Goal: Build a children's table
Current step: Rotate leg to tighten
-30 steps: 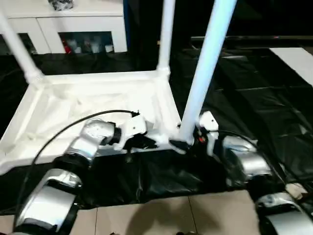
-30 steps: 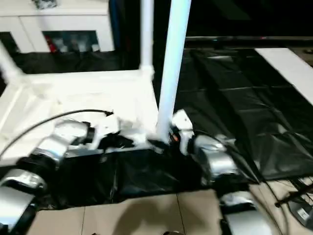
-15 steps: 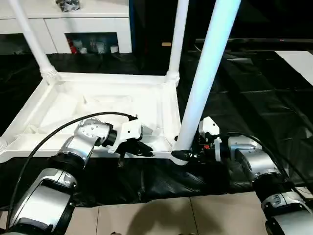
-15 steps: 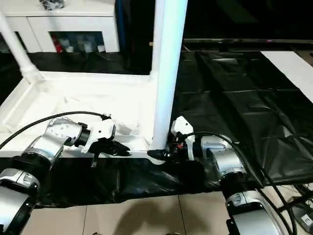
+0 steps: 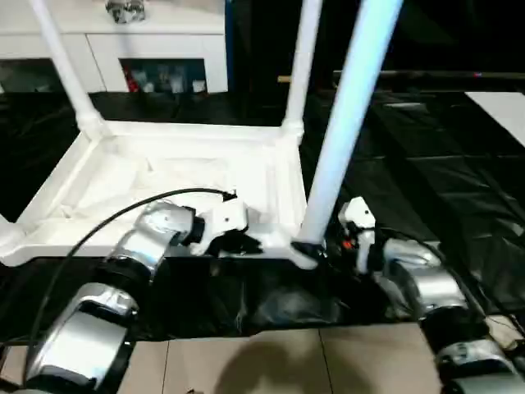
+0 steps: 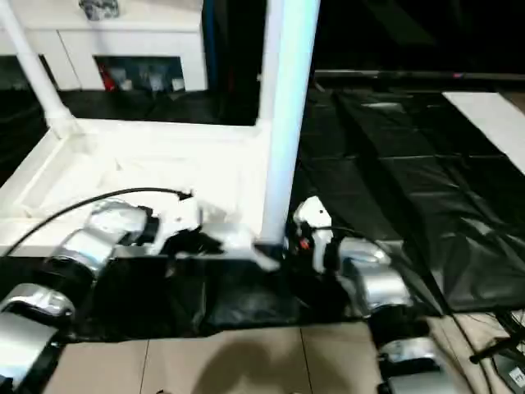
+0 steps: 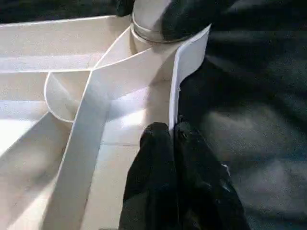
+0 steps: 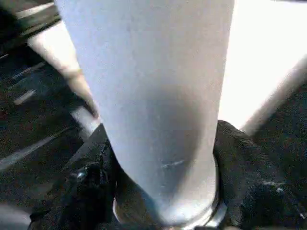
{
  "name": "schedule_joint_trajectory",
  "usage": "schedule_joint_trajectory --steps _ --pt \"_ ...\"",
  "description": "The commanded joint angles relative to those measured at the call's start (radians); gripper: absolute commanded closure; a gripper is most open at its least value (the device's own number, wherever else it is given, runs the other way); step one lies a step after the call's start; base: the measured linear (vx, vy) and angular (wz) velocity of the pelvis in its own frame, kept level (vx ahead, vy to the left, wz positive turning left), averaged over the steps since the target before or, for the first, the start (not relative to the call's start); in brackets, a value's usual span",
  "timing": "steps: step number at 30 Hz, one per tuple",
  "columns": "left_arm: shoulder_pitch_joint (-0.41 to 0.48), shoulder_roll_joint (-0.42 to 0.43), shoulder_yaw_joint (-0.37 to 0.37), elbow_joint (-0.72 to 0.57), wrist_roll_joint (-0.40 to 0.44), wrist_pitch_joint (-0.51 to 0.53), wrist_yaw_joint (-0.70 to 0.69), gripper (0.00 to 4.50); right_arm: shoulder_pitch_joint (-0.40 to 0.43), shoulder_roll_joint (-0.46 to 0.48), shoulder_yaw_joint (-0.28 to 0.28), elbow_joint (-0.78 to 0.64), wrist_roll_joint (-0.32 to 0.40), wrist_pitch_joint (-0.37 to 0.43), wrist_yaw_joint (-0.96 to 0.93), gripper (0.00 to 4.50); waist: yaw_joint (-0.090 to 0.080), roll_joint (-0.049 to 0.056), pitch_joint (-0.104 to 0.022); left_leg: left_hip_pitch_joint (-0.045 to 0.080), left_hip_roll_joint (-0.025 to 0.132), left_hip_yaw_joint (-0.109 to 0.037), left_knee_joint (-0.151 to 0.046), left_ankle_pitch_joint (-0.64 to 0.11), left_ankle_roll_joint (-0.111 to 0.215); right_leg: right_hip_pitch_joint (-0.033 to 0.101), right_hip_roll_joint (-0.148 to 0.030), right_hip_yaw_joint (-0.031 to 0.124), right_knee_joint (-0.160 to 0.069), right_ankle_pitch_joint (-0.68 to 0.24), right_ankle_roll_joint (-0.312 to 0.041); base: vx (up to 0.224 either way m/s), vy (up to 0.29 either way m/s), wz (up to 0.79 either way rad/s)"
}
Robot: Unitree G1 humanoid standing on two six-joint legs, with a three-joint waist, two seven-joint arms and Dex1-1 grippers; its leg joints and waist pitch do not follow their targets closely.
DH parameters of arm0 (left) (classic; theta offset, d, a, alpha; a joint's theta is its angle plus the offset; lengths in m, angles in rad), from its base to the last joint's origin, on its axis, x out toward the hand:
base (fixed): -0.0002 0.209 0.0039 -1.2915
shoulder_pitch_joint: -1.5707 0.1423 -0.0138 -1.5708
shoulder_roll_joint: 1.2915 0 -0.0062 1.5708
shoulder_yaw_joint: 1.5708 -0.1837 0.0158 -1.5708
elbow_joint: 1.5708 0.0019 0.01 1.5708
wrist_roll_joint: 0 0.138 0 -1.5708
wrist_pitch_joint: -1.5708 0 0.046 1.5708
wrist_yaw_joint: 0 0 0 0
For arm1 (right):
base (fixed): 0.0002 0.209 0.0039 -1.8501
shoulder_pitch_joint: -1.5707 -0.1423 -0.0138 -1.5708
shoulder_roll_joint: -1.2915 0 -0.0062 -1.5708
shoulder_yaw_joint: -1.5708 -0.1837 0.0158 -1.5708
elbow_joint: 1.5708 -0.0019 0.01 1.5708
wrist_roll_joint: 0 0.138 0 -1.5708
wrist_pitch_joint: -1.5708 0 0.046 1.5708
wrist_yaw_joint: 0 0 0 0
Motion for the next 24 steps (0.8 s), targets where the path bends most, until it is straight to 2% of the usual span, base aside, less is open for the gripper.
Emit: schedule_joint_trajectory --steps 1,2,3,6,9,10,14,16,24 --pt "-0.022 -0.142 -0.018 0.013 -0.002 0.038 0.154 4.50 -0.042 0.108 0.051 0.077 -0.064 0.012 -0.186 1.97 -0.017 0.002 -0.039 0.007 0.022 -0.022 -0.070 -0.394 -0.001 0.023 -0.058 0.030 -0.109 -0.636 -0.072 -0.050 0.030 -0.07" --pt "-0.025 -0.156 -0.020 0.014 0.002 0.044 0.172 4.50 -0.051 0.126 0.047 0.084 -0.071 0.014 -0.228 1.97 -0.028 0.002 -0.039 0.008 0.020 -0.027 -0.069 -0.421 -0.004 0.023 -0.056 0.024 -0.113 -0.651 -0.063 0.000 0.000 0.00" --pt "-0.026 -0.166 -0.025 0.014 0.006 0.042 0.180 4.50 -0.060 0.137 0.045 0.092 -0.077 0.016 -0.261 1.97 -0.033 0.004 -0.040 0.007 0.018 -0.030 -0.069 -0.435 0.004 0.026 -0.057 0.019 -0.119 -0.655 -0.054 0.000 0.000 0.00" --pt "-0.028 -0.190 -0.036 0.008 0.020 0.034 0.211 4.50 -0.093 0.165 0.023 0.123 -0.086 -0.010 -0.363 1.97 -0.047 0.007 -0.041 0.007 0.019 -0.030 -0.070 -0.448 0.025 0.025 -0.059 0.018 -0.125 -0.609 -0.073 0.000 0.000 0.00" --pt "-0.027 -0.190 -0.037 0.005 0.022 0.031 0.213 4.50 -0.099 0.167 0.015 0.128 -0.085 -0.023 -0.380 1.97 -0.047 0.005 -0.044 0.003 0.018 -0.028 -0.071 -0.432 0.037 0.027 -0.059 0.022 -0.121 -0.580 -0.086 0.000 0.000 0.00" --pt "-0.027 -0.190 -0.037 0.005 0.022 0.031 0.213 4.50 -0.099 0.167 0.015 0.128 -0.085 -0.023 -0.380 1.97 -0.045 0.004 -0.044 0.002 0.019 -0.025 -0.071 -0.415 0.045 0.026 -0.059 0.026 -0.117 -0.554 -0.100 0.000 0.000 0.00" --pt "-0.027 -0.190 -0.037 0.005 0.022 0.031 0.213 4.50 -0.099 0.167 0.015 0.128 -0.085 -0.023 -0.380 1.97 -0.042 0.003 -0.044 -0.004 0.022 -0.022 -0.073 -0.387 0.051 0.030 -0.059 0.033 -0.107 -0.504 -0.124 0.000 0.000 0.00" --pt "-0.027 -0.190 -0.037 0.005 0.022 0.031 0.213 4.50 -0.099 0.167 0.015 0.128 -0.085 -0.023 -0.380 1.97 -0.040 0.003 -0.044 -0.002 0.022 -0.021 -0.073 -0.386 0.051 0.029 -0.059 0.035 -0.105 -0.502 -0.131 0.000 0.000 0.00" --pt "-0.027 -0.190 -0.037 0.005 0.022 0.031 0.213 4.50 -0.099 0.167 0.015 0.128 -0.085 -0.023 -0.380 1.97 -0.041 0.005 -0.042 -0.001 0.023 -0.023 -0.075 -0.401 0.045 0.028 -0.059 0.036 -0.106 -0.515 -0.129 0.000 0.000 0.00"
